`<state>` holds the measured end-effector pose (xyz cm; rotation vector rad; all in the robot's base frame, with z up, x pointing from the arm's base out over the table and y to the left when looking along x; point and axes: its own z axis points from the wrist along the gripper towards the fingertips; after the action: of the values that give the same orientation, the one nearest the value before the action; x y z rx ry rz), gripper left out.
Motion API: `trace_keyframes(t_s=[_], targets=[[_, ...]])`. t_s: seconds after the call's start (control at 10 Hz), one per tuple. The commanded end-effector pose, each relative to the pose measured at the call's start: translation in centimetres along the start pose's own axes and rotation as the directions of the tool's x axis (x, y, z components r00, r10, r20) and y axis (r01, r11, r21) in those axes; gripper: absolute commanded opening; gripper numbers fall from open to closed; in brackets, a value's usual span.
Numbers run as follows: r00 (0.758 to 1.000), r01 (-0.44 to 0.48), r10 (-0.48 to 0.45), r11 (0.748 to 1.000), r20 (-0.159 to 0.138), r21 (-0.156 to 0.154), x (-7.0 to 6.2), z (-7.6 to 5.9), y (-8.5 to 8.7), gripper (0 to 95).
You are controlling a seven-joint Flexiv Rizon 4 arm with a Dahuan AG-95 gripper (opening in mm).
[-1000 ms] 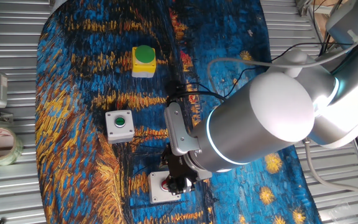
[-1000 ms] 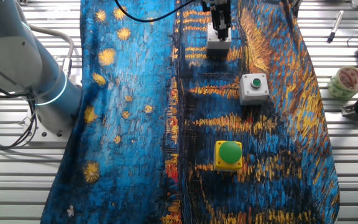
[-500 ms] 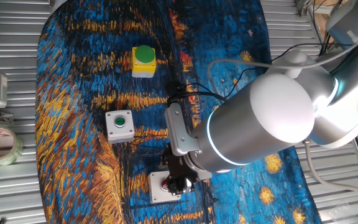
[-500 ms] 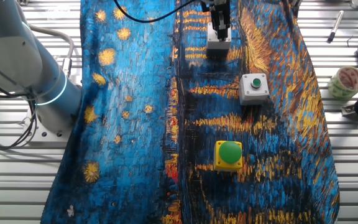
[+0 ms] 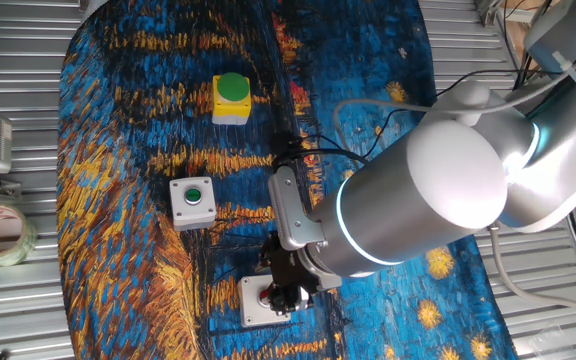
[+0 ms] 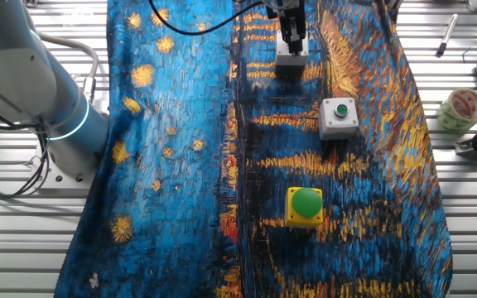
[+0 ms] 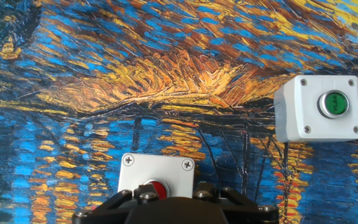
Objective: Press three buttons from left to right in sequence
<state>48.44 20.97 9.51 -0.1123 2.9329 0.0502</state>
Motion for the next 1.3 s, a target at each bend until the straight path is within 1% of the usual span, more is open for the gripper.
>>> trace_keyframes(t_s=[0.1, 0.3, 0.4, 0.7, 0.8, 1.0, 1.1, 1.3], targets=[[1.0, -0.001, 0.001, 1.0, -0.005, -0.006, 0.0, 0.2, 0.1, 38.0], [1.0, 0.0, 0.0, 1.0, -0.004, 0.009, 0.0, 0.2, 0.1, 38.0], [1.0, 0.001, -0.001, 1.0, -0.007, 0.01, -0.1, 0.0, 0.1, 38.0], [1.0, 0.004, -0.004, 1.0, -0.022, 0.007, -0.4, -1.3, 0.1, 38.0], [1.0, 0.006, -0.005, 1.0, -0.026, 0.019, -0.4, -1.6, 0.1, 38.0], [1.0, 0.01, -0.009, 1.0, -0.023, 0.024, -0.4, -1.7, 0.1, 38.0], [1.0, 0.013, -0.012, 0.999, -0.026, 0.029, -0.5, -2.1, 0.1, 38.0], [0.999, 0.011, -0.009, 0.999, -0.05, 0.03, -0.7, -3.7, 0.3, 38.0]])
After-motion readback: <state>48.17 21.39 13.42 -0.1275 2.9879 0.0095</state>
